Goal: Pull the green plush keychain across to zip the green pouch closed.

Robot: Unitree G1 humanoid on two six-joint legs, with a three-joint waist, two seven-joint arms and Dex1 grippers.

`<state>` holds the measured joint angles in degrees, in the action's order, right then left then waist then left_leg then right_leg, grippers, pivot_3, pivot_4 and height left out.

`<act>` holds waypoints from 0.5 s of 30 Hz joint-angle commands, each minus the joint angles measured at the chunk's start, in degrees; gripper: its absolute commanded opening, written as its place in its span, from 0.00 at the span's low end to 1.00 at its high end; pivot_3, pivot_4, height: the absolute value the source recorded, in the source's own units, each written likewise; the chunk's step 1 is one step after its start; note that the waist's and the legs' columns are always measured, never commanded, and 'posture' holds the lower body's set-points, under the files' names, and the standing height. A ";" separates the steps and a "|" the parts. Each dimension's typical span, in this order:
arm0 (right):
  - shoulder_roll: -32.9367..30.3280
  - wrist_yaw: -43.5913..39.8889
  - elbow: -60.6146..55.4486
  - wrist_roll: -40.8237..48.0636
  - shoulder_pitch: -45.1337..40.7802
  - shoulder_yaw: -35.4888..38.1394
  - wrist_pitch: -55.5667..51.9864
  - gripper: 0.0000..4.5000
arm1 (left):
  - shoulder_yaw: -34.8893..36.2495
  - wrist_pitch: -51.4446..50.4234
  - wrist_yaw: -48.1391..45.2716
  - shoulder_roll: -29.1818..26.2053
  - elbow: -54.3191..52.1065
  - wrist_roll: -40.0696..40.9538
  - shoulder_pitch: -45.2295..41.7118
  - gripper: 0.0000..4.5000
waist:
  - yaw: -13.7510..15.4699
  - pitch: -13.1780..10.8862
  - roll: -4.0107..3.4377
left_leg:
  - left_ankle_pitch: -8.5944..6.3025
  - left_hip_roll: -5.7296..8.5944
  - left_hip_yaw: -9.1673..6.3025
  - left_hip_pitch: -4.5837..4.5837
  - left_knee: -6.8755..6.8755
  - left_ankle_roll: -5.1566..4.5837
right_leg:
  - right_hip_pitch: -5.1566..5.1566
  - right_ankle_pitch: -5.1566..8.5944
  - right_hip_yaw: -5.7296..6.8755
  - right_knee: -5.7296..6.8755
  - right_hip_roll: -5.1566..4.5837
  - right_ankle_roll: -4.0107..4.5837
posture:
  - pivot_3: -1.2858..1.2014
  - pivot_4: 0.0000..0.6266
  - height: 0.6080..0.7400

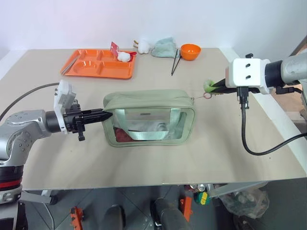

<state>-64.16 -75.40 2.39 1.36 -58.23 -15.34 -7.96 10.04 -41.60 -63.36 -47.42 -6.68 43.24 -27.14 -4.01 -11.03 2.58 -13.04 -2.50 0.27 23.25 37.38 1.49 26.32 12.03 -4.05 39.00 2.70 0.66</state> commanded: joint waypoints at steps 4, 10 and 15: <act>-1.16 2.28 -5.47 -3.54 5.77 2.98 1.48 0.01 | 1.09 0.34 -0.37 -0.90 0.09 0.03 -0.97 0.00 | -0.25 0.00 0.01 | 0.01 -0.05 0.00 -0.08 0.00 0.01 | -0.02 -0.01 -0.01 0.07 0.06 0.04 | 0.52 0.24 1.00; 6.28 5.52 -15.46 -3.23 15.65 0.83 -4.62 0.01 | 1.46 -0.37 -0.07 -1.29 -0.81 0.53 -0.72 0.00 | -0.30 0.00 0.00 | 0.01 -0.10 -0.02 -0.08 0.01 0.01 | -0.01 -0.01 -0.04 0.12 0.10 0.06 | 0.52 0.24 1.00; 10.69 7.95 -14.85 -8.08 18.93 -3.12 -3.10 0.01 | 1.93 -1.09 -0.04 -1.98 -1.16 0.84 -0.46 0.00 | -0.32 0.01 0.02 | 0.03 -0.09 -0.04 -0.09 0.06 0.04 | -0.05 -0.03 -0.01 0.13 0.12 0.04 | 0.52 0.24 1.00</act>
<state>-54.04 -67.92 -11.99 -5.20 -39.66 -17.01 -11.91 9.48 -42.82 -63.31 -48.16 -6.29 43.25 -27.23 -4.33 -11.02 2.60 -13.01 -2.58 0.27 23.14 37.46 1.54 26.27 11.99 -4.09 39.13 2.81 0.69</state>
